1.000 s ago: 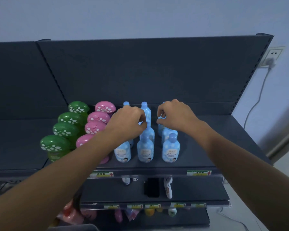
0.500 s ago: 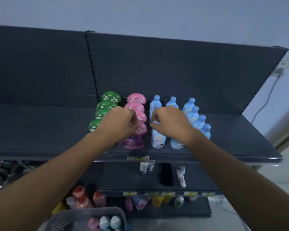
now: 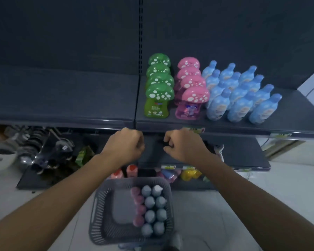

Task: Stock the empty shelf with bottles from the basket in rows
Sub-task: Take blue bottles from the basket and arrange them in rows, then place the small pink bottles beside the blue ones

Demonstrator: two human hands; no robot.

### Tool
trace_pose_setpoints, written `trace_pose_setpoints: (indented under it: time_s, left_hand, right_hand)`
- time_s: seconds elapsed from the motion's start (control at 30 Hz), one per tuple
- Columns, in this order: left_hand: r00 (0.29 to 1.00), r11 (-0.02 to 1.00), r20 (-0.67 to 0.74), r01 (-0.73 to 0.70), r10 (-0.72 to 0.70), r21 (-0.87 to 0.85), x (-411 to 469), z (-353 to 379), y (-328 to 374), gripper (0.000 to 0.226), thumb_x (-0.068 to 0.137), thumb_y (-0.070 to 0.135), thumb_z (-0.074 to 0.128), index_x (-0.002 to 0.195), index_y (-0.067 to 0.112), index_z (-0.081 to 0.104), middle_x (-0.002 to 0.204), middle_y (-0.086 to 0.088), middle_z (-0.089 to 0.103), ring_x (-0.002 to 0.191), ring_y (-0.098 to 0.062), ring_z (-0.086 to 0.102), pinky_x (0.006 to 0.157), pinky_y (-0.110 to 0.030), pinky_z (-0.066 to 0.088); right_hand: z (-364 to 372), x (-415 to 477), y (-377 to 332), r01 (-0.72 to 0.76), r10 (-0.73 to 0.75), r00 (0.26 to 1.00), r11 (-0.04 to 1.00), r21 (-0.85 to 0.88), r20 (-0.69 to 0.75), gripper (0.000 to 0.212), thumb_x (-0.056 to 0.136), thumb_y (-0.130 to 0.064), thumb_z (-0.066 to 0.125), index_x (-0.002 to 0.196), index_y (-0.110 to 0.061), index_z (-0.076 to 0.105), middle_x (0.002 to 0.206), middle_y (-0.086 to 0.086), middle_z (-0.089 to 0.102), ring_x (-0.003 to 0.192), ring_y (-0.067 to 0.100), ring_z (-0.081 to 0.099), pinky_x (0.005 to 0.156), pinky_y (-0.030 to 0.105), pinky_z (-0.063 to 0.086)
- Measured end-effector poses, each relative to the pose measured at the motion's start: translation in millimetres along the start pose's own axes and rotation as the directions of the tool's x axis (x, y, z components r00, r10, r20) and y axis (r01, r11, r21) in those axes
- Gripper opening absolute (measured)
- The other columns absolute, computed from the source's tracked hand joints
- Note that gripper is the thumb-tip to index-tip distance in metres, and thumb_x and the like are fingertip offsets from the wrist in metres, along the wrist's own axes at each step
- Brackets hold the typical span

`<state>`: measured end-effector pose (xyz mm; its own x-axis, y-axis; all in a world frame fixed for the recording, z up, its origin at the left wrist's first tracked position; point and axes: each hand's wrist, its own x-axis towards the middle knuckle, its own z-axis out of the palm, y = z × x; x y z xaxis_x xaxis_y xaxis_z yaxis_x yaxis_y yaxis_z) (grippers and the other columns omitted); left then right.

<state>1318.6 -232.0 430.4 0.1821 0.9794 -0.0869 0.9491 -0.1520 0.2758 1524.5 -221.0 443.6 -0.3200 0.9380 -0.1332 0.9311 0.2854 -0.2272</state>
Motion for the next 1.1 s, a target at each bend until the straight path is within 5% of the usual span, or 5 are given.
trace_pose_setpoints:
  time_s: [0.53,0.73,1.0,1.1]
  left_hand:
    - [0.934,0.986,0.332,0.156,-0.129,-0.056,-48,223,-85,0.024,0.090,0.027,0.055,0.109,0.019,0.068,0.107,-0.013,0.072,0.099,-0.039,0.068,0.081,-0.046,0.056]
    - [0.939,0.977,0.303,0.196,-0.163,-0.081,-36,289,-105,0.023,0.087,0.027,0.052,0.104,0.018,0.066,0.105,-0.012,0.070,0.097,-0.040,0.067,0.080,-0.047,0.056]
    - [0.980,0.999,0.191,0.050,-0.048,-0.008,-1,355,-126,0.023,0.091,0.013,0.060,0.113,0.018,0.064,0.111,-0.006,0.065,0.095,-0.031,0.067,0.066,-0.035,0.044]
    - [0.977,1.000,0.214,0.016,-0.012,-0.015,-1,376,-129,0.031,0.089,0.012,0.063,0.118,0.021,0.064,0.113,-0.005,0.063,0.097,-0.031,0.067,0.070,-0.038,0.050]
  right_hand:
    - [220,-2,-6,-0.058,0.045,0.957,0.998,0.037,0.288,0.027,0.089,-0.030,0.059,0.115,-0.026,0.060,0.114,0.002,0.067,0.106,0.031,0.063,0.078,0.035,0.050]
    - [301,0,-6,-0.030,0.001,0.944,0.996,0.082,0.329,0.026,0.091,-0.023,0.056,0.116,-0.016,0.059,0.115,0.007,0.062,0.105,0.033,0.060,0.073,0.037,0.044]
    - [391,15,-7,-0.049,0.018,0.944,0.995,0.086,0.331,0.024,0.091,-0.020,0.056,0.113,-0.017,0.063,0.112,0.006,0.061,0.102,0.030,0.061,0.073,0.036,0.043]
    - [413,17,-6,-0.046,0.019,0.956,0.995,0.086,0.293,0.024,0.089,-0.021,0.060,0.112,-0.019,0.064,0.111,0.005,0.063,0.099,0.030,0.062,0.071,0.035,0.042]
